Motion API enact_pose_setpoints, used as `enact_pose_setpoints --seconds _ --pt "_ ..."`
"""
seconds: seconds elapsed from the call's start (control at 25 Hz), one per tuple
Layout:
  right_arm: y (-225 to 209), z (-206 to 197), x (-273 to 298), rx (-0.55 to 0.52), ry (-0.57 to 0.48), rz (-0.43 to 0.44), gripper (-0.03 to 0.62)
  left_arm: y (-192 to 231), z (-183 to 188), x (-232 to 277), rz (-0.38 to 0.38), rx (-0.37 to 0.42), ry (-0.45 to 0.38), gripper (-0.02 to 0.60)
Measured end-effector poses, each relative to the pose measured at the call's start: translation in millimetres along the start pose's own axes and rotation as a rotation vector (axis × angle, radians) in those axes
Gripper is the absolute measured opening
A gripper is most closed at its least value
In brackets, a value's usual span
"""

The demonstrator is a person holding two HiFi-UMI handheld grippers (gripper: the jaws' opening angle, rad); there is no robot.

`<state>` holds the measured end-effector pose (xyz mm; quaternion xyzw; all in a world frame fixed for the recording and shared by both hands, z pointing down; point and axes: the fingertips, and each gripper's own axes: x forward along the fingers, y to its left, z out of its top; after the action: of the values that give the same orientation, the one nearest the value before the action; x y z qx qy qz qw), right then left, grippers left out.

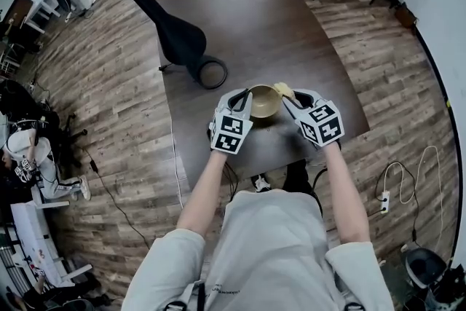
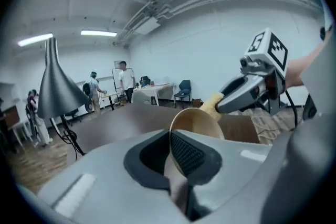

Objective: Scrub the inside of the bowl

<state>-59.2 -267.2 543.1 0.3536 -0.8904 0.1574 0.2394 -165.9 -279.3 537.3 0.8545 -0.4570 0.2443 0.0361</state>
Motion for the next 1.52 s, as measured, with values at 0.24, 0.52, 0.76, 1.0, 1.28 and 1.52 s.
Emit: enact_pose_setpoints --seconds 0.24,0.52,0.76,1.0,1.28,1.52 --pt "8 -7 2 -0.041 0.028 0.005 0.109 13 -4 -1 -0.042 -0.206 0.012 0.009" --pt "18 -3 4 -0.05 0.015 -0.006 0.109 32 -9 -6 -0.03 -0.452 -0.016 0.009" --pt "21 -6 -1 -0.053 -0.004 -0.01 0.109 30 -14 -6 -0.018 -0.547 -0.043 0.009" --pt "16 -17 -17 -0.029 -0.03 0.003 0.109 16 -11 -3 -0.001 -0.671 -0.086 0.009" --pt "13 -15 -22 -0.001 -0.061 0.085 0.109 11 1 -9 0.1 -0.787 -0.146 0.009" --pt "22 -18 -35 0.006 -0.064 0.182 0.109 -11 21 -13 0.128 -0.95 -0.231 0.008"
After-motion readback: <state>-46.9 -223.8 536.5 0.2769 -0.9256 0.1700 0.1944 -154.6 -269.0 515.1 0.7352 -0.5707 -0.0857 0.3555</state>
